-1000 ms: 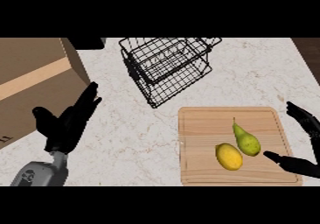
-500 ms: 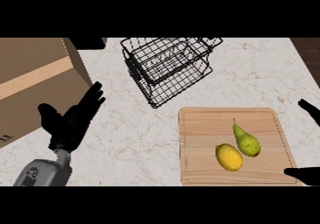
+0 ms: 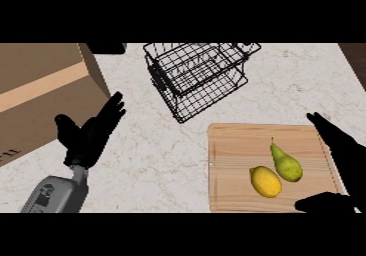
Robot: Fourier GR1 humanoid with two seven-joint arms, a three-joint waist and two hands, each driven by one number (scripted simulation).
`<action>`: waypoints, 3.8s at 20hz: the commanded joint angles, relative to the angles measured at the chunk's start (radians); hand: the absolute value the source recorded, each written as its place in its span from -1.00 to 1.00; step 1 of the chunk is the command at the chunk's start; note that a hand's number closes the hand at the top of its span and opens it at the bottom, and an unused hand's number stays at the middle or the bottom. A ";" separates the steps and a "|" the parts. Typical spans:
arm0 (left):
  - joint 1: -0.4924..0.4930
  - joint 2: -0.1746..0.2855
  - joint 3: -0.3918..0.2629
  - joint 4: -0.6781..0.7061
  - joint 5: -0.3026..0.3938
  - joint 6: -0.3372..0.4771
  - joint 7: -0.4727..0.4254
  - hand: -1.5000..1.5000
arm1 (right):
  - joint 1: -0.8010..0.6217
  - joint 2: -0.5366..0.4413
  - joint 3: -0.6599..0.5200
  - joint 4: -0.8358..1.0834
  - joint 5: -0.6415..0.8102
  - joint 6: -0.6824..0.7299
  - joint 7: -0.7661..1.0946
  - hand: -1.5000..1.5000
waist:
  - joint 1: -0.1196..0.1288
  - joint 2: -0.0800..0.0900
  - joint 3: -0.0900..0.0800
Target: Pick the pear from the cutting board and place it in the tiered basket
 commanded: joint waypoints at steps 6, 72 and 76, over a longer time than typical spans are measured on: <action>-0.009 0.003 0.033 -0.008 0.003 -0.029 0.010 0.00 | -0.176 0.239 0.257 0.152 0.258 0.112 0.338 -1.00 | 0.006 0.000 0.003; 0.045 -0.174 0.144 -0.093 -0.187 -0.110 0.102 0.00 | -0.071 0.546 -0.145 0.802 0.597 -0.064 -0.421 1.00 | -0.003 -0.002 0.004; -0.034 -0.134 0.219 -0.033 -0.135 -0.148 0.107 0.00 | -0.049 0.572 -0.152 0.776 0.610 -0.142 -0.442 1.00 | -0.010 0.000 0.004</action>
